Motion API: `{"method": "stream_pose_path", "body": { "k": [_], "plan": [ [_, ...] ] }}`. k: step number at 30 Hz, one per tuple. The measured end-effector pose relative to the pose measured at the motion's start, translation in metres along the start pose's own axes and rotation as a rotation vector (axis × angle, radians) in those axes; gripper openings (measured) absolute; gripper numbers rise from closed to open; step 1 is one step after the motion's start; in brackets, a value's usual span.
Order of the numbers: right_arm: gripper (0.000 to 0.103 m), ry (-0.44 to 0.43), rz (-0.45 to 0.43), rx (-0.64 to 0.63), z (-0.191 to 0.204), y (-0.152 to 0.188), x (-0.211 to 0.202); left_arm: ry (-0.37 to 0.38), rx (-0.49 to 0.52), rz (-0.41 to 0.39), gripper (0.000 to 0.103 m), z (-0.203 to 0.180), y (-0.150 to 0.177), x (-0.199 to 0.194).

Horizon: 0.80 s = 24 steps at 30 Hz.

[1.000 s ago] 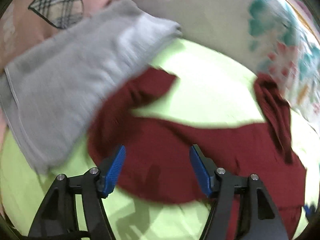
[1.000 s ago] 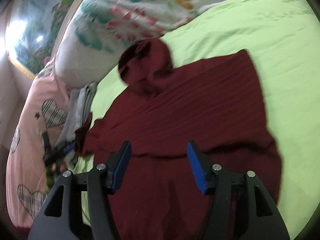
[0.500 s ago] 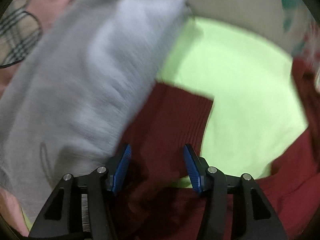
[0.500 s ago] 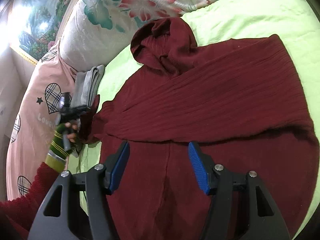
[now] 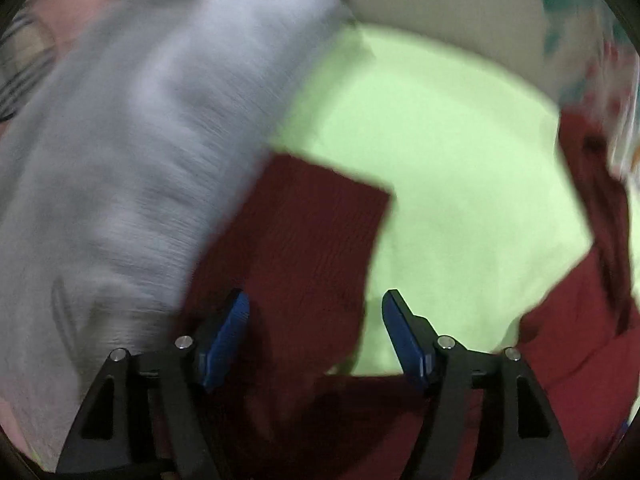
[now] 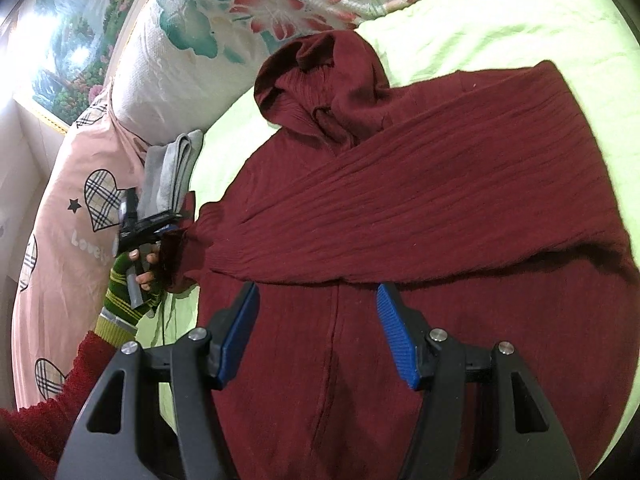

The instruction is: Fold large clothes

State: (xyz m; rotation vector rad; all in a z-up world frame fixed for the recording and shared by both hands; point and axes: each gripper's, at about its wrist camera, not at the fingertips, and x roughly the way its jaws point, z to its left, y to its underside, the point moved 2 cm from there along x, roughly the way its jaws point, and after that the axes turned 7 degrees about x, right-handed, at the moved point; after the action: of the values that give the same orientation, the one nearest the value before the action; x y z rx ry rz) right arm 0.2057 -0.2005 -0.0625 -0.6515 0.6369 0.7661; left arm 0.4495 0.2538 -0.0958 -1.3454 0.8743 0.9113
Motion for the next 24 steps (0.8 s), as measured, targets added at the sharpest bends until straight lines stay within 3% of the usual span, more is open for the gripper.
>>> {"method": "stream_pose_path", "body": {
  "k": [2,4,6,7,9,11,15,17,20,24],
  "plan": [
    [0.062,-0.005,0.014,0.004,0.001,0.002,0.003,-0.034,0.066,-0.005,0.075,-0.016,0.004,0.005],
    [0.062,-0.01,0.013,-0.002,0.005,0.004,0.003,-0.079,0.064,-0.015,0.068,-0.021,0.006,0.009],
    [0.062,-0.003,0.012,-0.014,0.008,0.006,0.001,-0.062,0.003,-0.049,0.039,-0.012,0.005,0.005],
    [0.062,0.001,0.013,-0.019,0.008,0.007,0.0,-0.045,-0.045,-0.07,0.005,-0.003,0.004,-0.001],
    [0.062,0.0,0.004,-0.022,0.008,0.007,-0.006,-0.006,-0.116,-0.08,0.004,0.01,0.005,-0.007],
    [0.062,-0.001,-0.014,-0.02,0.006,0.008,-0.013,-0.017,-0.153,-0.103,0.004,0.012,0.01,-0.021],
    [0.062,-0.032,-0.056,0.004,0.002,0.01,-0.029,0.103,-0.162,-0.238,0.004,-0.022,0.031,-0.082],
    [0.062,-0.045,-0.09,0.017,0.0,0.01,-0.039,0.162,-0.134,-0.288,0.004,-0.055,0.042,-0.106],
    [0.062,-0.049,-0.137,0.046,-0.008,0.009,-0.055,0.286,-0.064,-0.347,0.004,-0.134,0.063,-0.138],
    [0.062,-0.049,-0.177,0.089,-0.024,0.009,-0.076,0.391,0.032,-0.352,0.004,-0.24,0.065,-0.138]
  ]
}}
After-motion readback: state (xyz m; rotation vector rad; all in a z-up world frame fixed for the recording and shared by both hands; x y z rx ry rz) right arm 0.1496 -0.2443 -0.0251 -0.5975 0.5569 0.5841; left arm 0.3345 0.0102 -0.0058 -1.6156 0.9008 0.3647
